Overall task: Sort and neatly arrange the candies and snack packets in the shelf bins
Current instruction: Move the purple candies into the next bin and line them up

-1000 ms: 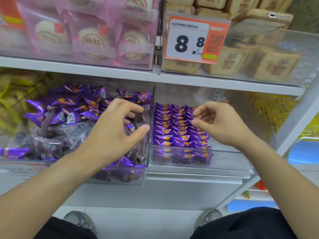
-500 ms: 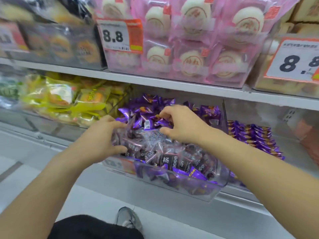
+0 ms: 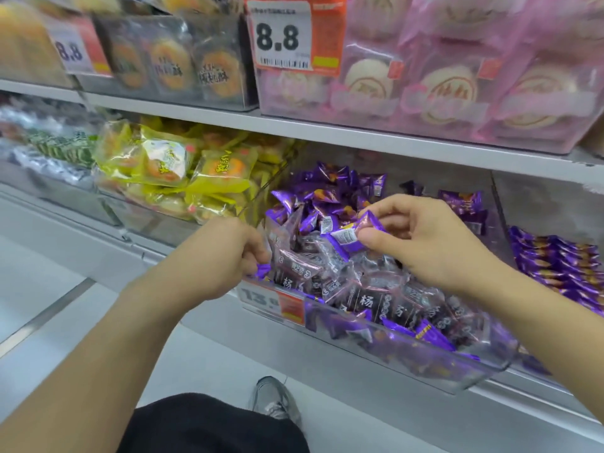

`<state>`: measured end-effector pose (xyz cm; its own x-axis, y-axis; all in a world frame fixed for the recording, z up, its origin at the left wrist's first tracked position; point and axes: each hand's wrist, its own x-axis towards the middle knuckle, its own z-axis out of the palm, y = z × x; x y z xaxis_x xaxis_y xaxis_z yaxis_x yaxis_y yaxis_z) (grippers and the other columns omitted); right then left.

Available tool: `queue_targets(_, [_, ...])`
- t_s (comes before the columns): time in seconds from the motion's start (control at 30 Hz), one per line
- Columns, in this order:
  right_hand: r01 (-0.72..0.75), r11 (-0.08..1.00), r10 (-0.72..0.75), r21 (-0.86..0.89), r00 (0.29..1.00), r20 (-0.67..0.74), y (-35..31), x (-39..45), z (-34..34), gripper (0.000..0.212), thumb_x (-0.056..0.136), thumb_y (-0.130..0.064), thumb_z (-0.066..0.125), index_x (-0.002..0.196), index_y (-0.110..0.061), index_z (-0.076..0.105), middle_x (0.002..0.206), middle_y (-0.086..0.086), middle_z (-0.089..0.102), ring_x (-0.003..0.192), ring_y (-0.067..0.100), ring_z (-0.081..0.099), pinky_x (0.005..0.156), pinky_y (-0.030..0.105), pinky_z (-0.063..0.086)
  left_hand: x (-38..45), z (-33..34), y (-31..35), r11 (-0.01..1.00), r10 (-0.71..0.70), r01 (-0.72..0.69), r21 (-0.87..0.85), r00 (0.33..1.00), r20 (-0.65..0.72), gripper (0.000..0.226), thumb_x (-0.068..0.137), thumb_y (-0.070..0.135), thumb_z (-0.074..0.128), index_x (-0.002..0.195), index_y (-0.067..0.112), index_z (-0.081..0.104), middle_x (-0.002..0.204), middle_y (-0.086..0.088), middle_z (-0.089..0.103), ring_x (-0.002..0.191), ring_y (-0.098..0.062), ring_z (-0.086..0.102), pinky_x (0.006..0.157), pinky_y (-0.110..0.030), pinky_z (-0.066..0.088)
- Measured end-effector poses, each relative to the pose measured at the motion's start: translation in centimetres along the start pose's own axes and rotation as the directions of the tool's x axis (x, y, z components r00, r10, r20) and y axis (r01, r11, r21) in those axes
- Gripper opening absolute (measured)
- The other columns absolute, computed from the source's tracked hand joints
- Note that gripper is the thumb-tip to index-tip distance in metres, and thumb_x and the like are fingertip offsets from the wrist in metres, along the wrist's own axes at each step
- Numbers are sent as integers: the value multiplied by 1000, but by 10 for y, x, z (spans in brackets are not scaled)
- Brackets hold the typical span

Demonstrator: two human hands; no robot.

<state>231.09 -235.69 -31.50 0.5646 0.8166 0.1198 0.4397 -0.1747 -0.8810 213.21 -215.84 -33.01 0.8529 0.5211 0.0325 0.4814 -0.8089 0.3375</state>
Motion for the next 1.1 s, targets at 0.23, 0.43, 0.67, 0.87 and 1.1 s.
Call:
queue_targets(0.23, [-83,930,112,357,992,-60,-11,-28,-19,13,96,-15,58,100,-8,68,80,8,73,70,20,68,66,27,58,-2,-3,33,922,6,-109,-372,963,-268,19,91,4,63,84,20,67,72,2,64,62,-8,55,59,-11,41])
queue_targets(0.43, [-227,825,252,518,967,21,-11,-43,-38,30,79,-35,67,93,-9,67,71,14,61,62,27,55,43,24,43,6,15,94,432,12,34,-901,999,43,19,99,1,46,89,4,61,76,-15,69,66,-26,67,65,-33,58])
queue_targets(0.67, [-186,901,270,392,947,-171,6,-76,-76,36,68,-49,71,76,-14,69,62,4,58,50,8,53,49,17,46,10,31,147,370,192,149,-917,953,233,38,84,34,57,90,-2,66,76,-27,67,60,-29,65,57,-32,56])
queue_targets(0.87, [19,939,113,343,926,-361,17,-97,-96,45,53,-45,90,81,-18,66,68,-3,59,53,19,65,51,28,54,7,44,184,223,226,249,-942,927,299,54,89,45,50,89,-6,68,72,-26,66,57,-29,62,55,-32,53])
queue_targets(1.1, [81,883,91,463,937,-338,31,-111,-92,49,54,-25,93,99,-24,74,104,7,73,85,22,74,72,25,57,9,60,202,307,252,149,-940,939,232,30,82,32,76,99,8,76,88,-11,75,74,-24,68,65,-31,56])
